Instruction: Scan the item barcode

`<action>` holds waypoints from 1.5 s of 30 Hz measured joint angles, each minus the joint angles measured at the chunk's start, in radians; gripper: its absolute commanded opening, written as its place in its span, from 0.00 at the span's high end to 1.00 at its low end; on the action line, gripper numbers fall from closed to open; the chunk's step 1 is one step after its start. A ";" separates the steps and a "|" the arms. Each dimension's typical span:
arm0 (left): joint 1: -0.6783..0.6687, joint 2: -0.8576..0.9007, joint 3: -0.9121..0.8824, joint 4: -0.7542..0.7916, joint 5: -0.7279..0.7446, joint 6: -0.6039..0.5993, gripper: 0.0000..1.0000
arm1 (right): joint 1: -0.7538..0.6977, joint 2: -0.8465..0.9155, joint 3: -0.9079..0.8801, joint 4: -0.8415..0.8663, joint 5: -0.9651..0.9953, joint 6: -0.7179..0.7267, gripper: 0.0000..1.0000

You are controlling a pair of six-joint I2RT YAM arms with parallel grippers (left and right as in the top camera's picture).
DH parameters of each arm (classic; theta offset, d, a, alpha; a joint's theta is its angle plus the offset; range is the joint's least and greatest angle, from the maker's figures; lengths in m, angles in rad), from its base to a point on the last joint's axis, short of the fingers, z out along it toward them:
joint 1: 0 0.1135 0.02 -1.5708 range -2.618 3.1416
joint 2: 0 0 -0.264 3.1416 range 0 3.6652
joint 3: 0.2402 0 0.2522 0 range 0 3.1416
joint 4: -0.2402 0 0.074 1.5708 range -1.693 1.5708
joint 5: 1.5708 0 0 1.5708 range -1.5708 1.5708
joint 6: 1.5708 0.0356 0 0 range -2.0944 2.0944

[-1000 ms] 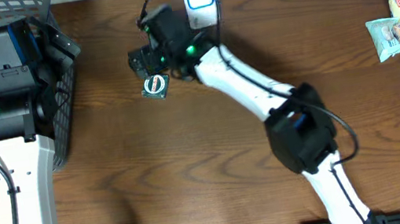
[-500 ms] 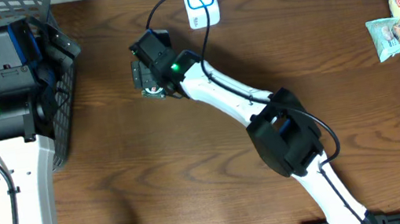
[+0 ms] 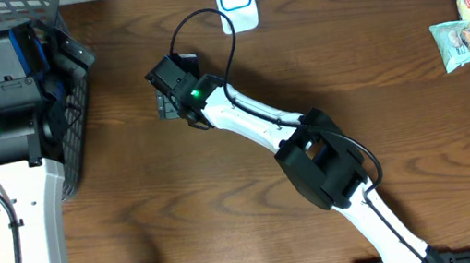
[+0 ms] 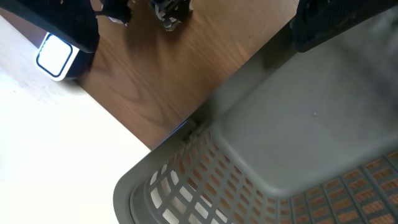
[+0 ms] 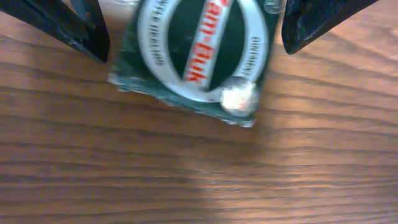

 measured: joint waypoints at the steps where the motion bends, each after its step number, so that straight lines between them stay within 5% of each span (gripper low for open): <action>1: 0.000 0.000 0.000 0.000 0.000 0.000 0.02 | 0.000 0.000 0.002 -0.013 0.016 0.002 0.17; 8: 0.000 0.000 0.000 0.000 0.000 0.000 0.02 | -0.004 0.000 0.010 -0.111 0.080 0.011 0.38; 17: 0.000 0.000 0.000 0.000 0.000 0.000 0.02 | -0.079 -0.010 0.025 -0.290 0.106 -0.021 0.43; 24: 0.000 0.000 0.000 0.000 0.000 0.000 0.02 | -0.172 -0.037 0.022 -0.433 0.099 -0.226 0.48; 31: 0.000 0.000 0.000 0.000 0.000 0.000 0.02 | -0.238 -0.066 0.011 -0.530 0.025 -0.718 0.42; 36: 0.000 0.000 0.000 0.000 0.000 0.000 0.02 | -0.262 -0.066 0.009 -0.613 0.013 -1.047 0.25; 39: 0.000 0.000 0.000 0.000 0.000 0.000 0.02 | -0.280 -0.066 0.009 -0.627 0.026 -1.171 0.15; 45: 0.000 0.000 0.000 0.000 0.000 0.000 0.02 | -0.299 -0.066 0.009 -0.626 0.063 -1.231 0.12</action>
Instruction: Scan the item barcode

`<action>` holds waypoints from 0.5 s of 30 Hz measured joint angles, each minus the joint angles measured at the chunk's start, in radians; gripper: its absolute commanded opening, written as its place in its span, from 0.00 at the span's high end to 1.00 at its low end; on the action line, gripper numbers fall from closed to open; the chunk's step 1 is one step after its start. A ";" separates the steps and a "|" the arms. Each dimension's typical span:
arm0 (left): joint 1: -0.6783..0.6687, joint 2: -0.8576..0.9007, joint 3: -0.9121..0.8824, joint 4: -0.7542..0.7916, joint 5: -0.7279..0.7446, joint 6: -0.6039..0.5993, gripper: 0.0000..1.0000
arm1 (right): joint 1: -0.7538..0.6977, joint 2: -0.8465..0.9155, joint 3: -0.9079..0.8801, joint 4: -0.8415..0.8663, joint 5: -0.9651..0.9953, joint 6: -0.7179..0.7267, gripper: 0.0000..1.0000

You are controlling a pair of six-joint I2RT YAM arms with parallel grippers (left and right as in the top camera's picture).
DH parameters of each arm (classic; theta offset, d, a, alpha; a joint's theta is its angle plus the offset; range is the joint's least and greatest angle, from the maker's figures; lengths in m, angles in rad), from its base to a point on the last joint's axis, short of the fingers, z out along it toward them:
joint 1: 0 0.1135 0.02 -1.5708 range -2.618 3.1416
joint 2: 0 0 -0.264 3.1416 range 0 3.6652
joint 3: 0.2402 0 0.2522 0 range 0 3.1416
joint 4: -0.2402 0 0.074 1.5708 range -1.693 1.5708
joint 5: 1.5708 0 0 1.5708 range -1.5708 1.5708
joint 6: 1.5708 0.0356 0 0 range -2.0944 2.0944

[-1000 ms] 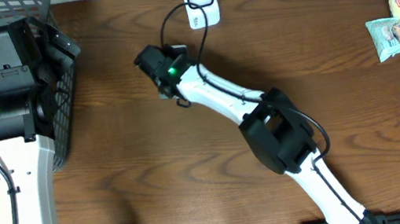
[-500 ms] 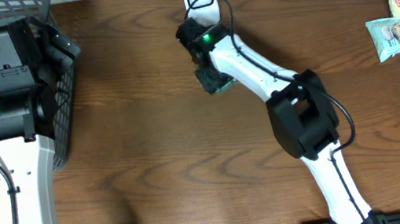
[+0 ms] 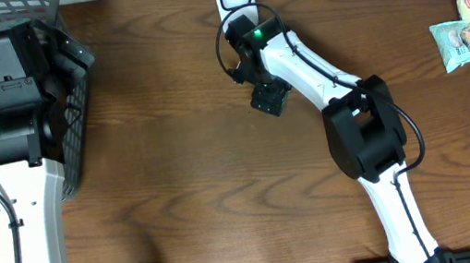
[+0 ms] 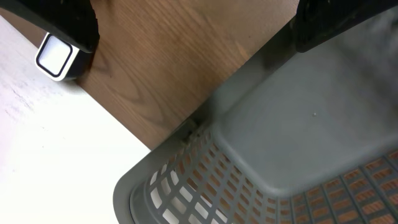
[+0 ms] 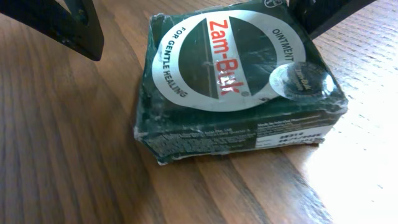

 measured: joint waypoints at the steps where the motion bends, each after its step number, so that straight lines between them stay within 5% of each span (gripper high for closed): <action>1: 0.000 0.000 0.000 0.000 0.000 0.000 0.02 | -0.002 -0.001 0.000 0.000 -0.003 0.003 0.13; 15: 0.000 0.000 0.000 0.000 0.000 0.000 0.02 | -0.018 -0.222 0.021 0.034 -0.212 0.161 0.01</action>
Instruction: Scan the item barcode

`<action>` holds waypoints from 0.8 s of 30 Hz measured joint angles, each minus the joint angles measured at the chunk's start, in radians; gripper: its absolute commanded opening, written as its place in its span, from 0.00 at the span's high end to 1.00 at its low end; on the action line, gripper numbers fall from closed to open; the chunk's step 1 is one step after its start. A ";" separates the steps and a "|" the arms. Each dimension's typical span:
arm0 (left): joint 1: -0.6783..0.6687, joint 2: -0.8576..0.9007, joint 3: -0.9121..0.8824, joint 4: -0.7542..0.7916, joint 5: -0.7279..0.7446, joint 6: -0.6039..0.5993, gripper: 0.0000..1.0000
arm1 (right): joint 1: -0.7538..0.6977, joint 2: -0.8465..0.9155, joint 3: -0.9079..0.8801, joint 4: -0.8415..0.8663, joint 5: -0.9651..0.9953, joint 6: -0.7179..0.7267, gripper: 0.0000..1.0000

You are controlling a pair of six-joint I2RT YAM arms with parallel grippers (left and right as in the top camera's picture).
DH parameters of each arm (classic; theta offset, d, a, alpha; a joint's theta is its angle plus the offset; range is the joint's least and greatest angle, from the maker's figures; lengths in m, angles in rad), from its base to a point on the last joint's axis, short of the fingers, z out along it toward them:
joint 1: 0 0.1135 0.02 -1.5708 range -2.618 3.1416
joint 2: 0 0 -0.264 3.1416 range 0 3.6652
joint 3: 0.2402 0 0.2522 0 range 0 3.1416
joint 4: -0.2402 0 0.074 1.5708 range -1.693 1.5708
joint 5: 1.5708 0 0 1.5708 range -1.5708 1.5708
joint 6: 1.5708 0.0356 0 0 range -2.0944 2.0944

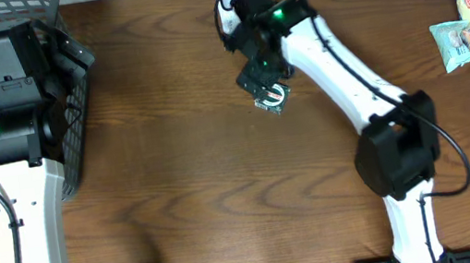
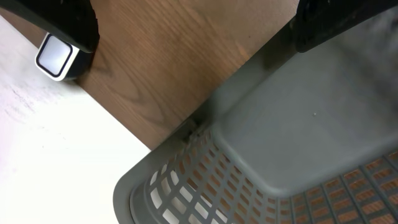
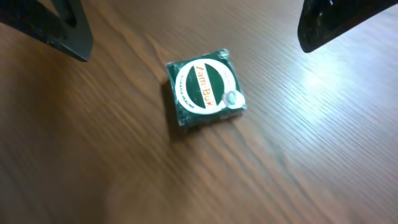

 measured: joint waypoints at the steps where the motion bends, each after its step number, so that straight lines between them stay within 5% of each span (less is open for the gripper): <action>1: 0.000 0.000 0.000 0.000 0.000 0.000 0.02 | -0.005 -0.007 0.004 0.000 -0.018 0.037 0.01; 12: 0.000 0.000 0.000 0.000 0.000 0.000 0.02 | -0.019 -0.006 0.007 -0.051 -0.203 0.448 0.01; 19: 0.000 0.000 0.000 0.000 0.000 0.000 0.02 | 0.000 -0.006 -0.030 -0.049 -0.044 0.973 0.01; 24: 0.000 0.000 0.000 0.000 0.000 0.000 0.02 | 0.000 -0.006 -0.113 0.060 0.035 1.183 0.08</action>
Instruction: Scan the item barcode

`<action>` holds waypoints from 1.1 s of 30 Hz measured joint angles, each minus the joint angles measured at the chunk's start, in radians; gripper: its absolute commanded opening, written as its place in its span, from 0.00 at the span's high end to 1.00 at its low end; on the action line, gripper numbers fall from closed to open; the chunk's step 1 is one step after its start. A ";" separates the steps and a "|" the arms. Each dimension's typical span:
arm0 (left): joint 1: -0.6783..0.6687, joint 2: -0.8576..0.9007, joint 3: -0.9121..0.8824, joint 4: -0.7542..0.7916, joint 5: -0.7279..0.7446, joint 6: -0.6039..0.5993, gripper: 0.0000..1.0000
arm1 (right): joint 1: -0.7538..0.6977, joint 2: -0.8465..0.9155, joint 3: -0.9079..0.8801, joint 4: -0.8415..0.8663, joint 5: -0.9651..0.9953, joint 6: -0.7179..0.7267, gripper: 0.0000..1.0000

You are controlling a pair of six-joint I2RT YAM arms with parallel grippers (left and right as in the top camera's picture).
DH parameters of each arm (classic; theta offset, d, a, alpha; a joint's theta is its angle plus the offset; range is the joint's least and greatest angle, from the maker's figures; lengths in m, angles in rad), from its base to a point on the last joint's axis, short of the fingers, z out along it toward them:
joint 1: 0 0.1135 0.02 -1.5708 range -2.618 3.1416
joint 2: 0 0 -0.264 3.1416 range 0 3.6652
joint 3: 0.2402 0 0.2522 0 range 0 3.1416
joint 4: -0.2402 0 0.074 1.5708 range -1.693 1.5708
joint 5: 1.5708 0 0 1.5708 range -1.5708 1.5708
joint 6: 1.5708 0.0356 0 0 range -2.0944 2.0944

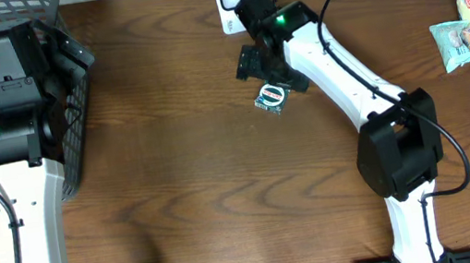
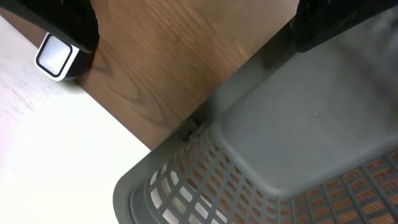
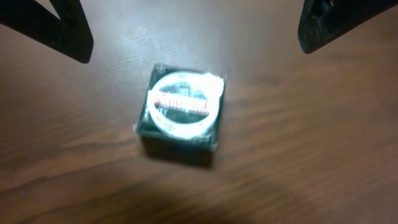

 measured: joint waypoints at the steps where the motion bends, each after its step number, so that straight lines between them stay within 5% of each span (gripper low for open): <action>1: 0.000 0.000 0.000 0.000 0.000 0.000 0.02 | 0.000 0.000 -0.025 0.027 0.007 0.022 0.08; 15: 0.000 0.000 0.000 0.000 0.000 0.000 0.02 | -0.014 0.000 -0.221 0.252 0.000 0.032 0.09; 33: 0.000 0.000 0.000 0.000 0.000 0.000 0.02 | -0.025 0.047 -0.229 0.264 -0.032 0.009 0.12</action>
